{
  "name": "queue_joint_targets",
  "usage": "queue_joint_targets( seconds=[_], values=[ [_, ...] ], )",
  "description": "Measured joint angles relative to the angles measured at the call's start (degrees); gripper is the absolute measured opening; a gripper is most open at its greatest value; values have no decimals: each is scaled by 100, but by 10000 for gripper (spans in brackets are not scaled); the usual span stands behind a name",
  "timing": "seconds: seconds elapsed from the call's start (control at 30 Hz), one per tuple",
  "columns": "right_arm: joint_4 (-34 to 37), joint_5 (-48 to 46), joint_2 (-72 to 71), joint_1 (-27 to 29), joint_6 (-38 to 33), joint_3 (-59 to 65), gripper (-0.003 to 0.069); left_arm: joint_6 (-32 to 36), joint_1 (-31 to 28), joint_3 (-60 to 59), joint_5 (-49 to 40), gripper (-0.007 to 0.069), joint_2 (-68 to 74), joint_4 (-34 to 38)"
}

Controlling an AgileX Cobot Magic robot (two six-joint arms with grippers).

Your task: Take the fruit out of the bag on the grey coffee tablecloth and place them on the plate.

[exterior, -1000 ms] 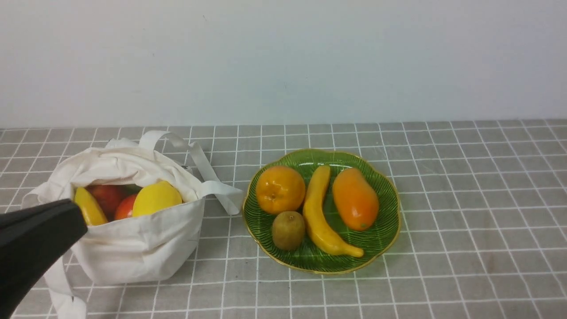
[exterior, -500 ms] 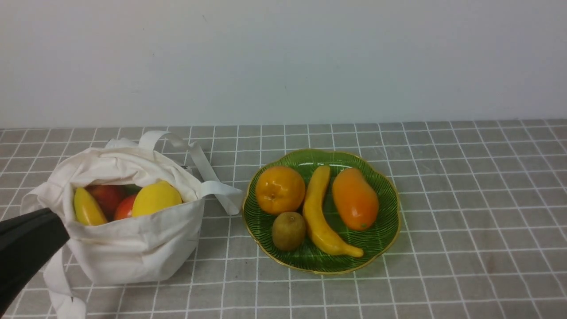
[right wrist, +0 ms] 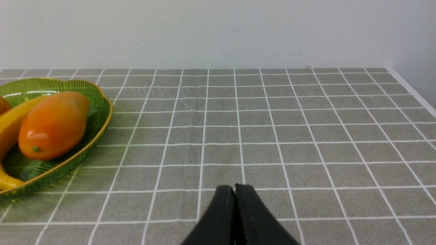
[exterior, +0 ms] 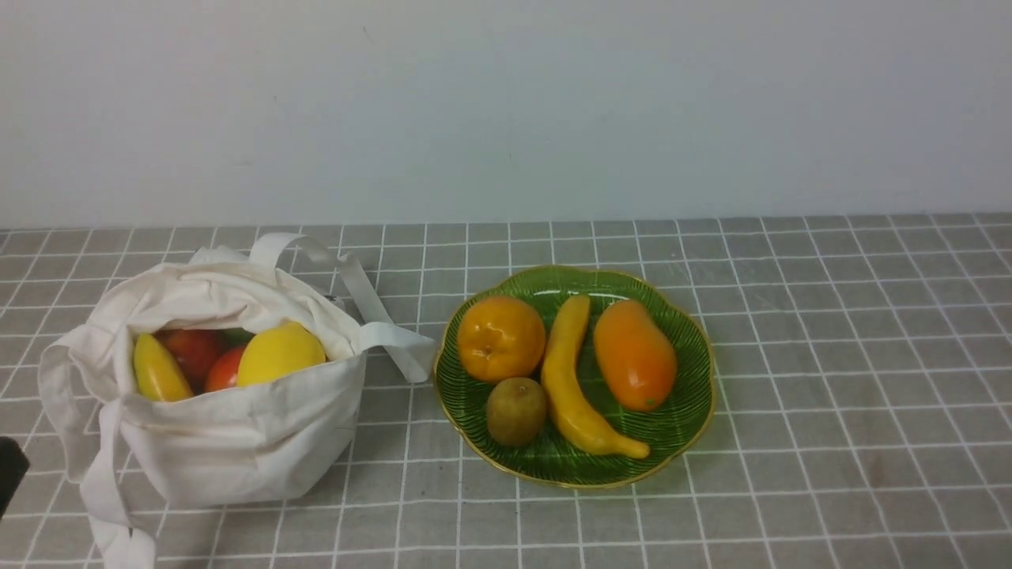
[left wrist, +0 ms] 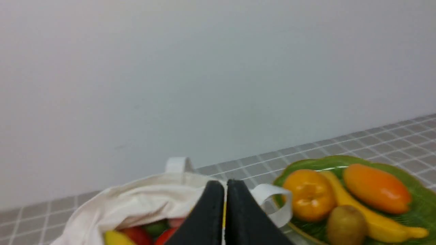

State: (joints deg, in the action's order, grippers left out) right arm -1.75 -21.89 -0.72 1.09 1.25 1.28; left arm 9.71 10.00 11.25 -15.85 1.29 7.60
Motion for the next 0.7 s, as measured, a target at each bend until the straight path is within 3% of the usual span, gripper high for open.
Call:
queue_joint_targets(
  seconds=[0.17,0.7],
  values=[
    [-4,0,0,0,0,0,-15,-216,-594,-718,-45,-8,-188,-124],
    [-4,0,0,0,-5,0,-15,-276,-608,-1288,-539,-8,-188,-455]
  ],
)
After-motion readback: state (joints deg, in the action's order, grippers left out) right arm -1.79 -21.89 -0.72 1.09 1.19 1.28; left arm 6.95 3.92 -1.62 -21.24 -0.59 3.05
